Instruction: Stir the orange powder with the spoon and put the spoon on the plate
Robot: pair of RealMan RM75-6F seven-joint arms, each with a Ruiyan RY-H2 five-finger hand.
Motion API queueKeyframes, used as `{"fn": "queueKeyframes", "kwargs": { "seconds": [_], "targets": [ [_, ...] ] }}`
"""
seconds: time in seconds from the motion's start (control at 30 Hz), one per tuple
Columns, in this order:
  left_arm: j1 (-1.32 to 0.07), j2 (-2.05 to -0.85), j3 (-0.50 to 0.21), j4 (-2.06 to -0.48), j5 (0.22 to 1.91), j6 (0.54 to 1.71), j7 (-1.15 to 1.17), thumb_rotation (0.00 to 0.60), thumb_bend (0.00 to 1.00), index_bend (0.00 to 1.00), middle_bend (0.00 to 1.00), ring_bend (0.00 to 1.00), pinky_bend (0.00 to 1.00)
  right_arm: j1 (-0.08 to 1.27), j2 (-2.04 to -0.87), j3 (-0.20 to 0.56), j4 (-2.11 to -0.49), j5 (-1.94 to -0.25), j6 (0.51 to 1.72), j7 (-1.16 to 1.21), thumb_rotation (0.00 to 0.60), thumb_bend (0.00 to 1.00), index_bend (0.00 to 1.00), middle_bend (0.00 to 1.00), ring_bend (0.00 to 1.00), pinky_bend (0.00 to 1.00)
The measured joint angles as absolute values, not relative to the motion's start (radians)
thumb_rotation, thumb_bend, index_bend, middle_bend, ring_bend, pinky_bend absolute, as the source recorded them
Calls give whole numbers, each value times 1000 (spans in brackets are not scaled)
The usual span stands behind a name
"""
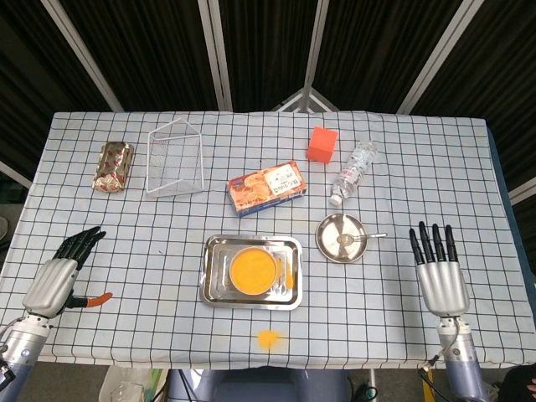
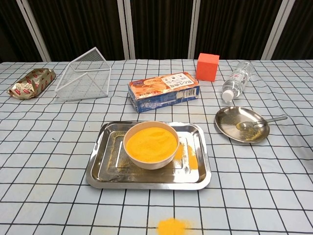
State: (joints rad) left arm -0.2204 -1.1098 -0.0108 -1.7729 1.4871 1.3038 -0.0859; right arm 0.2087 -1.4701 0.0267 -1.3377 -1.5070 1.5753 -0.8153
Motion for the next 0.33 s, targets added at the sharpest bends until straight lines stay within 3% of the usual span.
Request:
{"fn": "queueKeyframes", "kwargs": {
  "seconds": [0.33],
  "targets": [
    [-212,-1130,-5,-1726,1539,1350,-53,600,0,0,0,0,20,116,-1200,-55,-1612,-1519,1577,-521,600,320,0,0,0,0]
  ]
}}
